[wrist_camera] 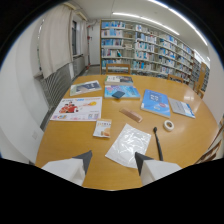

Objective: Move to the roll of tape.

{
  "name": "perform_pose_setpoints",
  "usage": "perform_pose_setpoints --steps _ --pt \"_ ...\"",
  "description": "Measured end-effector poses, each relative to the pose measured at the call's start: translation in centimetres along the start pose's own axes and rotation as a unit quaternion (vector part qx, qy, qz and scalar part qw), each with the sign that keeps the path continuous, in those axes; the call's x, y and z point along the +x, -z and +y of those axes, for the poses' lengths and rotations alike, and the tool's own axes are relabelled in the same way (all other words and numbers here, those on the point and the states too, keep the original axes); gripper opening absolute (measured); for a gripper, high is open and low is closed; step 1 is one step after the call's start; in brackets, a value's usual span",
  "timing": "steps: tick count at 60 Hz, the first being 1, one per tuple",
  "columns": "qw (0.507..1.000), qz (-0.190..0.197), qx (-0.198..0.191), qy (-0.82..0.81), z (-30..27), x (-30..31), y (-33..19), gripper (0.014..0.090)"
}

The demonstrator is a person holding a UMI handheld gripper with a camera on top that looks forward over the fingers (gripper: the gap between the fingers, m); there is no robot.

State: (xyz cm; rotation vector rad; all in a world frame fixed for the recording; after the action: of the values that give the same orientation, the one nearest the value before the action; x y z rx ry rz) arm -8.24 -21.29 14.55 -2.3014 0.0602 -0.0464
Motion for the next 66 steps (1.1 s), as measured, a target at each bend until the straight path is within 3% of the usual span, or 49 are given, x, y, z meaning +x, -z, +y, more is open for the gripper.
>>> perform_pose_setpoints --steps 13,35,47,66 --pt "1.000 0.011 -0.019 -0.001 1.9 4.5 -0.8 0.0842" --pt "0.997 0.053 -0.049 -0.011 4.7 19.9 -2.5 0.0843" --pt "0.997 0.048 -0.055 -0.005 4.5 25.9 -5.5 0.0843" --pt "0.998 0.030 -0.062 0.009 2.8 30.5 -12.6 0.0842"
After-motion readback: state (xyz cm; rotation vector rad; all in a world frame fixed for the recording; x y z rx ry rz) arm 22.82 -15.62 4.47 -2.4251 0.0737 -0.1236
